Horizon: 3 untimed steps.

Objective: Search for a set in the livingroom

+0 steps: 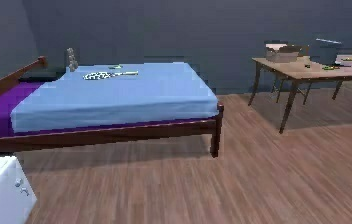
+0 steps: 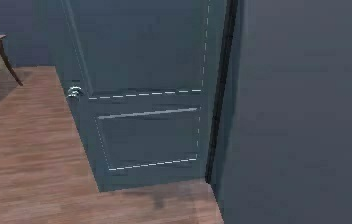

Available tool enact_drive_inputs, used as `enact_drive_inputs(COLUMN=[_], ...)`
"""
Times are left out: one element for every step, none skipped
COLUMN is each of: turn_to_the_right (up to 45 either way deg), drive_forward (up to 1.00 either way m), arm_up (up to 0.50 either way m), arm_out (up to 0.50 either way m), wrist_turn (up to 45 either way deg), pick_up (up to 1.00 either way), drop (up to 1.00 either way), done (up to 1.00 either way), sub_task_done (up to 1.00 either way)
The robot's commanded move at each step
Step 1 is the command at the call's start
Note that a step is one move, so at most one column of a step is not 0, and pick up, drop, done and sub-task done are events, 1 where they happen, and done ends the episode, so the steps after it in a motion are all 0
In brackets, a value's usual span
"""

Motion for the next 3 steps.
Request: enact_drive_inputs(turn_to_the_right=[0.0,33.0,0.0], drive_forward=[0.1,0.0,1.0], arm_up=[0.0,0.0,0.0], arm_out=[0.0,0.0,0.0], wrist_turn=[0.0,0.0,0.0], pick_up=[0.0,0.0,0.0], drop=[0.0,0.0,0.0], done=[0.0,0.0,0.0], sub_task_done=[0.0,0.0,0.0])
